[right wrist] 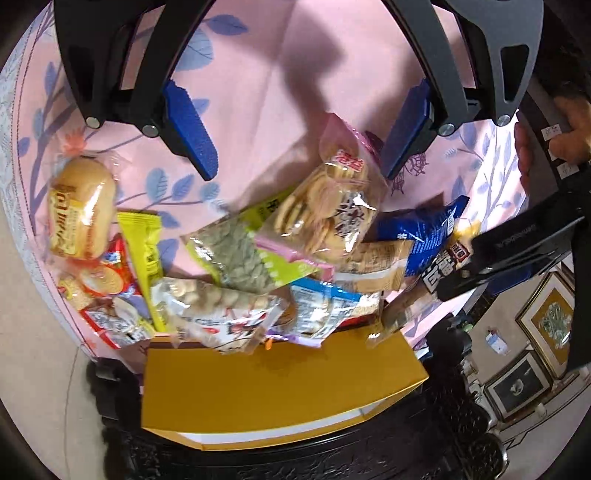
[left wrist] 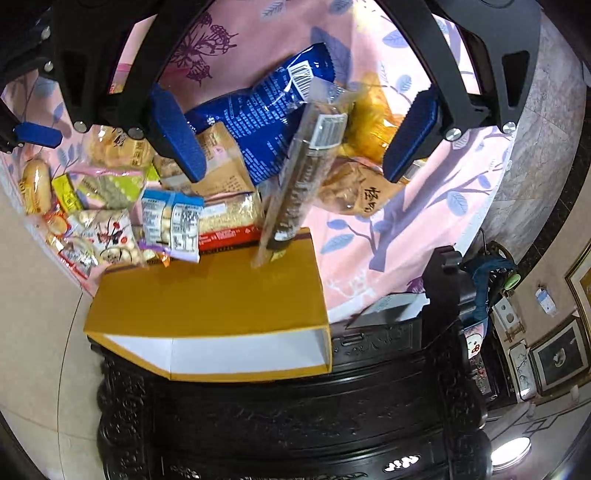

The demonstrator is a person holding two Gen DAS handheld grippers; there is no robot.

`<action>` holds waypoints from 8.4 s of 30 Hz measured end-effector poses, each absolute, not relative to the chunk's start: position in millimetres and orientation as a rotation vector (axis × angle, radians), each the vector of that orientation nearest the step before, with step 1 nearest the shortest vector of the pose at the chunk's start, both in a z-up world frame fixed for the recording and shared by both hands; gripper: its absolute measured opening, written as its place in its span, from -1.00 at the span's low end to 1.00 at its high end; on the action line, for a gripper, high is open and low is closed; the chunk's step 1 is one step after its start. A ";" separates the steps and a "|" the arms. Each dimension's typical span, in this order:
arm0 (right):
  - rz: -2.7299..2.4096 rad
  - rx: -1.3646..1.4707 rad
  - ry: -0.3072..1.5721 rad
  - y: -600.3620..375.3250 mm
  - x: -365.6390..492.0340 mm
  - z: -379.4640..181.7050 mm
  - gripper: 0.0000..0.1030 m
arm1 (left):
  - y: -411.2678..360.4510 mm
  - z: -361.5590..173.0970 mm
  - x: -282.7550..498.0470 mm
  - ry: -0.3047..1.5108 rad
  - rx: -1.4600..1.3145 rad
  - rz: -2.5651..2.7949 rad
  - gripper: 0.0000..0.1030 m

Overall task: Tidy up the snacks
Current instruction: 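Grasp the brown stick snack with the left tool while the right tool grasps the pink cookie bag, then lift both snacks into the yellow box and release them, then grasp the blue bag with the left tool while the right tool grasps the yellow bread roll, then carry both snacks into the yellow box and open both tools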

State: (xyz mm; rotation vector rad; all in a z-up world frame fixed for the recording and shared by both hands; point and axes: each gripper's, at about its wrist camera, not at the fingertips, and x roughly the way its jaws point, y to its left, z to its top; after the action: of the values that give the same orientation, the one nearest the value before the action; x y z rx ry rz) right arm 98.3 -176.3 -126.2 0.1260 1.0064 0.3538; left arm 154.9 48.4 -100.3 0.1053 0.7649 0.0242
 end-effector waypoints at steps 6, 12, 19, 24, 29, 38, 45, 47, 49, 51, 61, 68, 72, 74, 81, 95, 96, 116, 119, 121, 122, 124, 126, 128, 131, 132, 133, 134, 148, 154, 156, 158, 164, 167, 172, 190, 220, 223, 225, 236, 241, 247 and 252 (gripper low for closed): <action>0.384 0.110 1.018 -163.1 103.9 -132.1 0.75 | 48.4 -112.9 162.4 0.784 0.093 0.023 0.90; 0.385 0.091 1.028 -145.9 110.1 -141.0 0.67 | 47.4 -127.8 165.6 0.804 0.102 0.012 0.90; 0.375 0.107 1.006 -129.3 121.1 -147.3 0.40 | 52.0 -136.4 170.2 0.804 0.057 -0.031 0.90; 0.393 0.094 0.967 -122.6 123.8 -148.0 -0.06 | 46.2 -143.4 172.9 0.814 0.070 -0.049 0.90; 0.401 0.116 0.952 -128.5 120.2 -145.0 -0.13 | 48.7 -145.1 174.3 0.815 0.043 -0.059 0.90; 0.378 0.114 0.931 -140.0 117.4 -138.3 -0.13 | 73.6 -147.6 189.6 0.876 -0.121 -0.060 0.06; 0.388 0.128 0.939 -141.9 117.5 -140.0 -0.13 | 74.4 -146.5 191.9 0.908 -0.091 -0.014 -0.38; 0.386 0.130 0.940 -143.3 117.7 -139.9 -0.13 | 70.1 -144.3 190.6 0.905 -0.076 -0.004 -0.43; 0.385 0.132 0.937 -145.1 117.6 -139.4 -0.13 | 69.3 -142.1 188.2 0.897 -0.090 -0.007 -0.45; 0.384 0.133 0.934 -146.5 117.4 -138.6 -0.13 | 68.5 -139.5 185.9 0.884 -0.101 -0.014 -0.48; 0.371 0.133 0.919 -152.5 114.4 -129.9 -0.13 | 54.2 -114.9 170.7 0.815 -0.095 -0.066 -0.50; 0.363 0.127 0.896 -155.1 110.8 -117.3 -0.13 | 46.4 -98.9 159.9 0.787 -0.087 -0.086 -0.49; 0.356 0.118 0.874 -158.6 109.3 -108.0 -0.13 | 44.3 -90.2 156.3 0.769 -0.091 -0.090 -0.49; 0.351 0.115 0.861 -161.4 109.2 -102.1 -0.13 | 42.6 -84.0 156.4 0.761 -0.090 -0.094 -0.49; 0.361 0.117 0.808 -172.7 133.4 -64.4 -0.13 | 35.2 -54.0 169.0 0.726 -0.089 -0.121 -0.49; 0.292 0.115 0.777 -178.9 290.5 5.8 -0.13 | 17.2 10.9 319.4 0.763 -0.053 -0.067 -0.45; 0.291 0.110 0.786 -177.7 297.6 5.2 -0.13 | 15.5 8.5 328.5 0.774 -0.048 -0.060 -0.43; 0.276 0.007 0.824 -198.1 281.5 8.0 0.10 | 43.6 8.7 272.9 0.699 -0.024 -0.051 0.67; 0.278 -0.040 0.844 -221.6 236.3 0.9 0.19 | 51.9 -4.0 227.8 0.692 -0.013 -0.052 0.69; 0.265 -0.050 0.855 -237.9 203.4 -11.0 0.27 | 55.3 -18.9 194.7 0.689 -0.012 -0.068 0.70; 0.250 -0.053 0.863 -246.8 184.2 -20.4 0.28 | 56.3 -27.0 180.8 0.687 -0.015 -0.066 0.71; 0.217 -0.064 0.882 -259.4 154.8 -40.5 0.29 | 55.9 -45.9 153.7 0.681 -0.025 -0.086 0.72; 0.166 -0.066 0.891 -270.6 132.9 -59.3 0.29 | 54.0 -64.8 135.1 0.690 -0.022 -0.077 0.72; 0.102 -0.060 0.907 -282.3 117.5 -77.1 0.29 | 53.7 -82.5 122.3 0.701 -0.033 -0.055 0.72; 0.074 0.009 0.940 -297.1 113.8 -94.0 0.29 | 53.1 -101.5 117.7 0.732 -0.049 -0.048 0.72; 0.069 0.030 0.956 -301.3 115.8 -99.9 0.29 | 51.1 -107.6 118.4 0.748 -0.034 -0.046 0.72; 0.066 0.036 0.962 -301.8 117.2 -103.2 0.29 | 52.0 -110.8 119.5 0.752 -0.021 -0.043 0.72; 0.062 0.036 0.971 -301.9 120.1 -107.5 0.29 | 51.0 -113.7 120.1 0.756 -0.009 -0.040 0.72; 0.016 0.144 1.049 -308.7 148.0 -150.9 0.49 | 41.6 -138.4 138.5 0.823 0.038 -0.058 0.75; 0.064 0.055 1.026 -274.0 144.9 -155.0 0.46 | 44.8 -144.3 142.9 0.836 0.046 -0.056 0.75; 0.135 0.033 1.036 -251.6 138.6 -153.5 0.45 | 47.9 -146.8 145.1 0.843 0.042 -0.053 0.75; 0.201 0.007 1.041 -227.2 132.4 -153.2 0.45 | 48.9 -149.4 147.1 0.851 0.041 -0.061 0.76; 0.301 -0.066 1.040 -173.7 129.1 -153.2 0.45 | 42.8 -156.0 151.3 0.862 0.055 -0.090 0.91; 0.312 -0.071 1.045 -166.5 131.0 -152.7 0.46 | 34.5 -159.7 148.6 0.860 0.100 -0.088 0.96; 0.317 -0.048 1.049 -164.5 134.4 -152.8 0.46 | 21.3 -169.8 150.0 0.881 0.205 -0.045 0.96; 0.308 -0.029 1.027 -172.6 129.9 -151.3 0.17 | 43.7 -159.4 158.2 0.923 0.009 -0.031 -0.04; 0.307 -0.032 0.904 -171.1 87.7 -99.9 0.04 | 33.0 -101.4 94.5 0.819 -0.069 -0.104 -0.16; 0.304 -0.029 0.890 -172.4 83.2 -94.3 0.04 | 29.5 -95.3 89.2 0.804 -0.062 -0.111 -0.16; 0.303 -0.025 0.884 -173.9 81.9 -92.4 0.04 | 26.5 -92.2 86.3 0.798 -0.058 -0.116 -0.16; 0.295 -0.013 0.876 -181.7 87.1 -88.2 0.04 | 13.2 -81.2 94.6 0.791 -0.044 -0.140 -0.17; 0.289 -0.023 0.843 -187.4 111.2 -66.5 0.04 | 5.7 -56.5 121.5 0.760 -0.019 -0.164 -0.16; 0.270 -0.042 0.775 -189.9 189.3 -6.3 0.04 | 15.8 -1.6 209.1 0.750 -0.094 -0.182 -0.16; 0.232 0.004 0.782 -189.5 271.0 15.8 0.04 | 20.9 13.0 290.8 0.791 -0.096 -0.135 -0.16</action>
State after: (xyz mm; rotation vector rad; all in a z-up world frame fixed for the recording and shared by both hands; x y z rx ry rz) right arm 271.0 -189.5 15.8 0.0036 0.7821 0.2320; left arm 290.8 20.9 13.0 -0.0964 0.7906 -0.1351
